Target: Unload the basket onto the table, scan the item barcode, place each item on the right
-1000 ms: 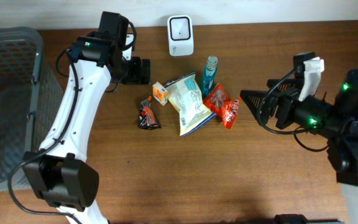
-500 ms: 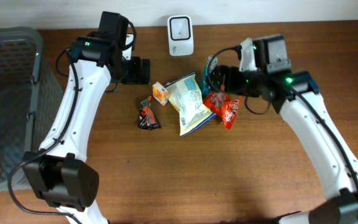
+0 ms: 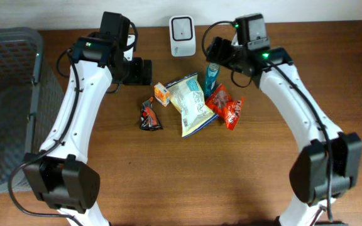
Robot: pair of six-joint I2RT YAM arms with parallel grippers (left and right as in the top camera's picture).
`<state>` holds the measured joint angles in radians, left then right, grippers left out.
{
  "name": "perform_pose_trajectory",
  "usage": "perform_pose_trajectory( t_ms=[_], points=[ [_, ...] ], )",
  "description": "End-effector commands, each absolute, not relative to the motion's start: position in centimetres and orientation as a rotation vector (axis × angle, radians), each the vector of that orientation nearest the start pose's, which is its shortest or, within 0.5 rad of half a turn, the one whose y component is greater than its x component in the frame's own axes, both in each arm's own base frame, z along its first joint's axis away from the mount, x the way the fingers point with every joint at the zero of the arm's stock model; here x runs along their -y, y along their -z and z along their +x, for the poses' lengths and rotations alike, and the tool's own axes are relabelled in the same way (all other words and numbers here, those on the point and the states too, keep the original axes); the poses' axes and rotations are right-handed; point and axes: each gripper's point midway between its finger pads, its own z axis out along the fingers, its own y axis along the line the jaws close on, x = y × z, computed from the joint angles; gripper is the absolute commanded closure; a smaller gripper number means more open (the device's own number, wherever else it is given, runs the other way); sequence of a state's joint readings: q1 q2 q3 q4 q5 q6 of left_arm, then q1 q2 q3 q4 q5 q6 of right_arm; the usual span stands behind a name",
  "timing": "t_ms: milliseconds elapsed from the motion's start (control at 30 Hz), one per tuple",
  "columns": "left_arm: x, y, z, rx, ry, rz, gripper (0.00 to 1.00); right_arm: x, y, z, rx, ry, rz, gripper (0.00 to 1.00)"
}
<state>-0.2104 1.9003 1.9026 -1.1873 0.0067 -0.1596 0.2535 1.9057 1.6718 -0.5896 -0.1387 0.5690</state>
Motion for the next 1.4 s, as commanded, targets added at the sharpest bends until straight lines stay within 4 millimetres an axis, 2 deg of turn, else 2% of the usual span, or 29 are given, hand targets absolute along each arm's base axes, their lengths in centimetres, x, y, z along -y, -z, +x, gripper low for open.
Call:
perform_pose_trajectory(
  t_ms=[0,100,233,300,367,533,600,733,800,933,967,1033,1067,1100,1233,1367],
  points=[
    [9.1,-19.5,43.3,-2.762,0.093,0.088,0.01,-16.4,-17.6,51.3,-2.429,-0.54,0.324,0.18],
    [9.1,-19.5,43.3,-2.762,0.094,0.089,0.01,-16.6,-16.8,51.7,-2.431,-0.53,0.323,0.28],
    [9.1,-19.5,43.3,-2.762,0.093,0.088,0.01,-16.1,-14.9,51.8,-2.464,-0.476,0.346,0.4],
    [9.1,-19.5,43.3,-2.762,0.094,0.089,0.01,-15.7,-14.7,51.8,-2.469,-0.448,0.355,0.41],
    [9.1,-19.5,43.3,-2.762,0.093,0.088,0.01,-15.1,-14.5,51.7,-2.473,-0.409,0.367,0.47],
    [9.1,-19.5,43.3,-2.762,0.094,0.089,0.01,-13.7,-13.2,50.3,-2.546,-0.281,0.336,0.52],
    [9.1,-19.5,43.3,-2.762,0.093,0.088,0.01,-11.9,-12.2,49.1,-2.597,-0.161,0.369,0.53],
    [9.1,-19.5,43.3,-2.761,0.093,0.088,0.01,-9.5,-11.1,47.3,-2.692,-0.075,0.363,0.52],
    [9.1,-19.5,43.3,-2.762,0.094,0.089,0.01,-7.9,-10.3,45.7,-2.771,-0.023,0.367,0.52],
    [9.1,-19.5,43.3,-2.762,0.094,0.089,0.01,-7.0,-9.6,43.1,-2.881,0.037,0.332,0.51],
    [9.1,-19.5,43.3,-2.762,0.093,0.088,0.01,-6.9,-9.4,42.3,-2.914,0.053,0.333,0.44],
    [9.1,-19.5,43.3,-2.762,0.094,0.089,0.01,-6.8,-9.3,41.9,-2.933,0.066,0.327,0.4],
    [9.1,-19.5,43.3,-2.762,0.094,0.089,0.01,-6.6,-9.3,41.7,-2.94,0.082,0.29,0.32],
    [9.1,-19.5,43.3,-2.762,0.093,0.088,0.01,-6.4,-9.3,41.7,-2.942,0.098,0.275,0.29],
    [9.1,-19.5,43.3,-2.762,0.093,0.088,0.01,-6.0,-9.5,41.6,-2.952,0.139,0.182,0.21],
    [9.1,-19.5,43.3,-2.762,0.093,0.088,0.01,-5.2,-9.7,41.3,-2.976,0.154,0.131,0.19]
  ],
)
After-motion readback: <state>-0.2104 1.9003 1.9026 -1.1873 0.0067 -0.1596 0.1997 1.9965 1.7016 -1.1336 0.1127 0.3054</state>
